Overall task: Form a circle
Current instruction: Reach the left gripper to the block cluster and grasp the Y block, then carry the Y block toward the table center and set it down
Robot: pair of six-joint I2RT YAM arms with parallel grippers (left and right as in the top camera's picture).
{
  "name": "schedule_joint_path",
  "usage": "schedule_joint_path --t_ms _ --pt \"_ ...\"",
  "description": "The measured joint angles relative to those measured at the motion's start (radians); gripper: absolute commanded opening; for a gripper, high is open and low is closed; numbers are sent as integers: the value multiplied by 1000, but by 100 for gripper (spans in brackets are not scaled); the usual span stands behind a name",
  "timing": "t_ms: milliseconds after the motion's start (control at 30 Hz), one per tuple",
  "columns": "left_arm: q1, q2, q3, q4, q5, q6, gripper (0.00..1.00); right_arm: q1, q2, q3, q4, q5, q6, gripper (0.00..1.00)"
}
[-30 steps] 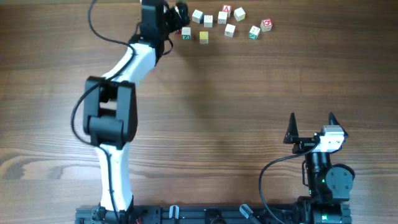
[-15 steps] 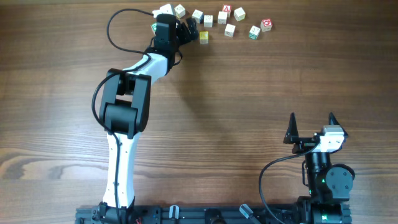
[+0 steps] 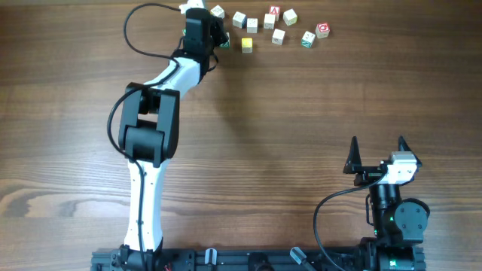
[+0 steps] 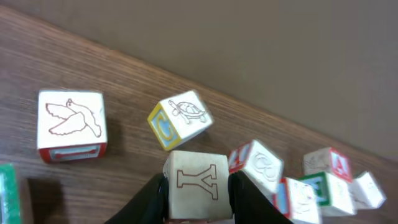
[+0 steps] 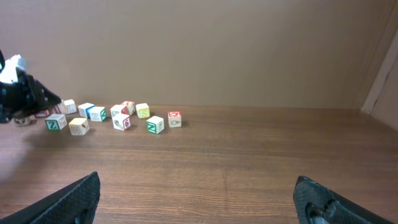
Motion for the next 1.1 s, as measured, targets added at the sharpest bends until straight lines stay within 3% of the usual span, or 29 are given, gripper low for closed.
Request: schedule_joint_path --t_ms 233,400,533,633,700,867,1100 --pt "0 -269 8 -293 0 56 30 0 0 0 0 0 0 100" --pt "-1 -464 26 -703 0 60 30 0 1 0 0 0 0 100" --pt "-13 -518 28 -988 -1 34 29 0 1 0 0 0 0 100" --pt "-41 -517 16 -1102 -4 -18 28 0 1 0 0 0 0 100" --pt "-71 -516 -6 -1088 -4 -62 29 0 1 0 0 0 0 100" --pt "-150 -492 -130 -890 -19 -164 28 0 1 0 0 0 0 100" --pt "-196 -431 -306 -816 -138 -203 31 0 1 0 0 0 0 100"
